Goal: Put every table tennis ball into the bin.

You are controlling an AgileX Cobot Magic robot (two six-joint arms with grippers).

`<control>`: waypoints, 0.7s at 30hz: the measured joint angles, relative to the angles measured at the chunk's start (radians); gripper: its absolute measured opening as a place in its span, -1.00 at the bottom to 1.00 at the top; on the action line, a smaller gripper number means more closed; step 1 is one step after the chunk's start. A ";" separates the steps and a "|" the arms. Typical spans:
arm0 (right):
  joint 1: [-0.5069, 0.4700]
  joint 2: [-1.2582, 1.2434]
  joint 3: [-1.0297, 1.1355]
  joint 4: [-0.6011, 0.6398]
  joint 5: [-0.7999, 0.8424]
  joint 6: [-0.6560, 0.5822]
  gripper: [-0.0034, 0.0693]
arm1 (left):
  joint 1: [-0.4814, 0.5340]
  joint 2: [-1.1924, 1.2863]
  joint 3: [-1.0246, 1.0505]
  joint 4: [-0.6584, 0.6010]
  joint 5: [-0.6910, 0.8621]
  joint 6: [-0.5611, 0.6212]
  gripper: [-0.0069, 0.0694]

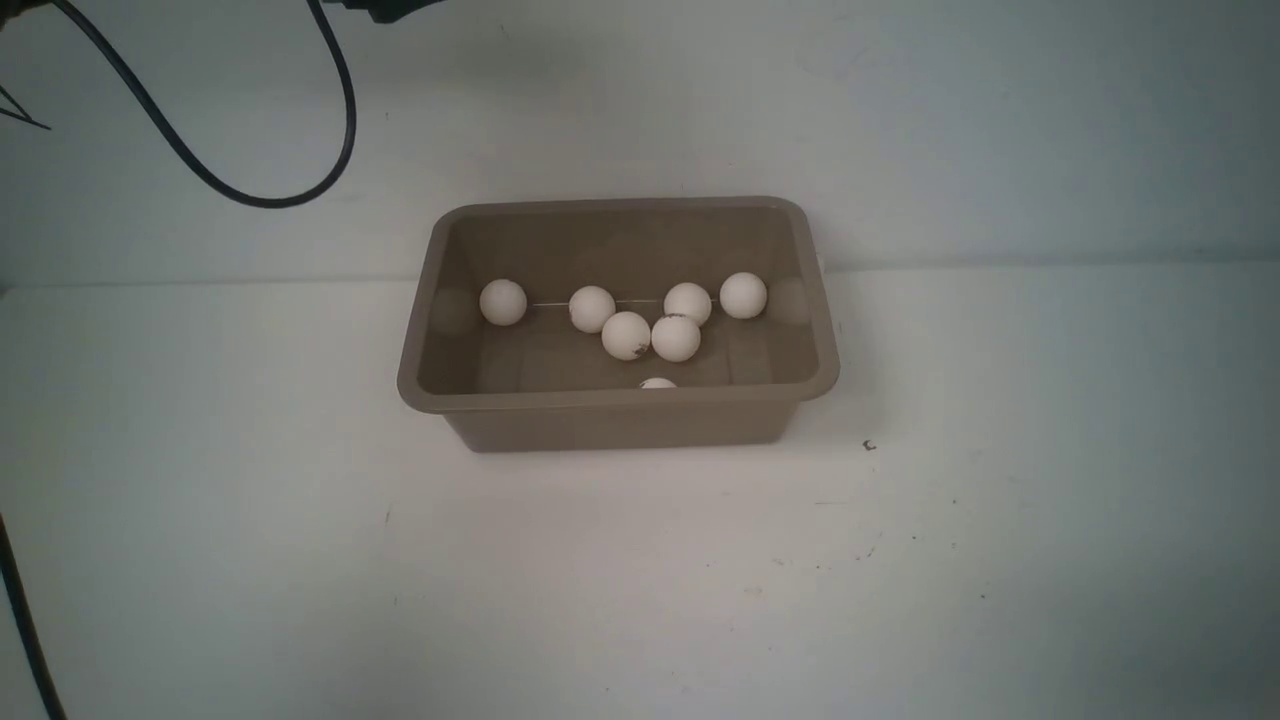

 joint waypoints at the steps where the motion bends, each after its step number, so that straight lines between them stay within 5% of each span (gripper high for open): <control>1: 0.000 0.000 0.000 0.000 0.000 0.000 0.62 | -0.003 0.000 0.000 0.000 0.000 -0.002 0.27; 21: 0.000 -0.003 0.001 0.000 0.021 0.000 0.62 | -0.107 0.000 0.000 -0.079 0.000 -0.107 0.27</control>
